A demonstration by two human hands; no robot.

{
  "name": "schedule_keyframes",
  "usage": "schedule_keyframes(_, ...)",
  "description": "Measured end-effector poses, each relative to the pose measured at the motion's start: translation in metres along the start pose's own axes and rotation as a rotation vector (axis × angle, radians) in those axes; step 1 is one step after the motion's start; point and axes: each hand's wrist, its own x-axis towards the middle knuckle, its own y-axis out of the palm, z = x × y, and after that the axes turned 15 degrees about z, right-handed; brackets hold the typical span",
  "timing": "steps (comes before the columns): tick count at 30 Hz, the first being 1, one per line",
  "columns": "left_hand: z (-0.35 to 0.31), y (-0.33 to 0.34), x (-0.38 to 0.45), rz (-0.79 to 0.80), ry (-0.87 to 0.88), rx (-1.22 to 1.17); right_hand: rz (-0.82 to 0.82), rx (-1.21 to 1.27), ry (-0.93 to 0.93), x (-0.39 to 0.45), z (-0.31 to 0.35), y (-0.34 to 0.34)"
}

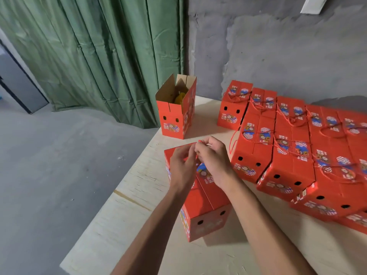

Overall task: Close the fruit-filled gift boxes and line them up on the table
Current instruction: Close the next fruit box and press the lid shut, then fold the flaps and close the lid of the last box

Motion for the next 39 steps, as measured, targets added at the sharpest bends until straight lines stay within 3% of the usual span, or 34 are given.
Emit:
schedule_keyframes(10,0.011,0.011,0.146,0.336,0.038,0.006,-0.295,0.01,-0.01,0.117,0.006,-0.04)
schedule_keyframes(20,0.028,0.058,0.256,0.44,-0.009,0.01,-0.497,-0.011,-0.055,0.208,-0.014,-0.101)
schedule_keyframes(27,0.036,0.093,0.311,0.489,-0.03,-0.069,-0.524,-0.066,-0.141,0.25,-0.024,-0.144)
schedule_keyframes(39,0.06,0.111,0.352,0.679,-0.051,-0.116,-0.635,-0.136,-0.089,0.276,-0.044,-0.169)
